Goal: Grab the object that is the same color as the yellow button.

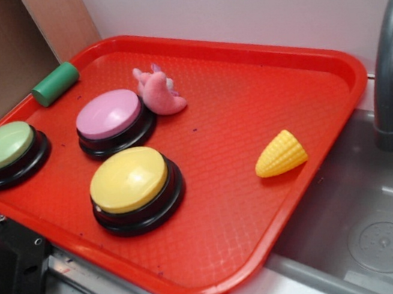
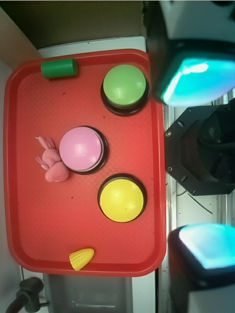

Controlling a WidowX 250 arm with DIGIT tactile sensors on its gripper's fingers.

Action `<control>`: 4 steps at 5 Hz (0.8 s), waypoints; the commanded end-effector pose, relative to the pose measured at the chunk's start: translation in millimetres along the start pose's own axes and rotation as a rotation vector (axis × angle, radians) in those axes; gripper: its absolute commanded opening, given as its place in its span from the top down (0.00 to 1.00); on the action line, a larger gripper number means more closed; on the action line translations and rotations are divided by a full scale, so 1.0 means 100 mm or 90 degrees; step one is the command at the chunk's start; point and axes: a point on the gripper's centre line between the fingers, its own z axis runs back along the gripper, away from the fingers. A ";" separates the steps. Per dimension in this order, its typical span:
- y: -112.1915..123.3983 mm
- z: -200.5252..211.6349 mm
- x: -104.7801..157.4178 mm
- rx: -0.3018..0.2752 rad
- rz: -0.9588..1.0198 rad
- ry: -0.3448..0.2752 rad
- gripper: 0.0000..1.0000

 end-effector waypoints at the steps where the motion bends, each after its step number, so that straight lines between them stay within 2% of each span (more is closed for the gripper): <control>1: 0.00 0.00 0.00 0.000 0.000 0.000 0.00; 3: -0.22 -0.29 0.39 0.010 -0.240 -0.012 0.00; 4: -0.36 -0.45 0.56 0.010 -0.319 -0.037 0.00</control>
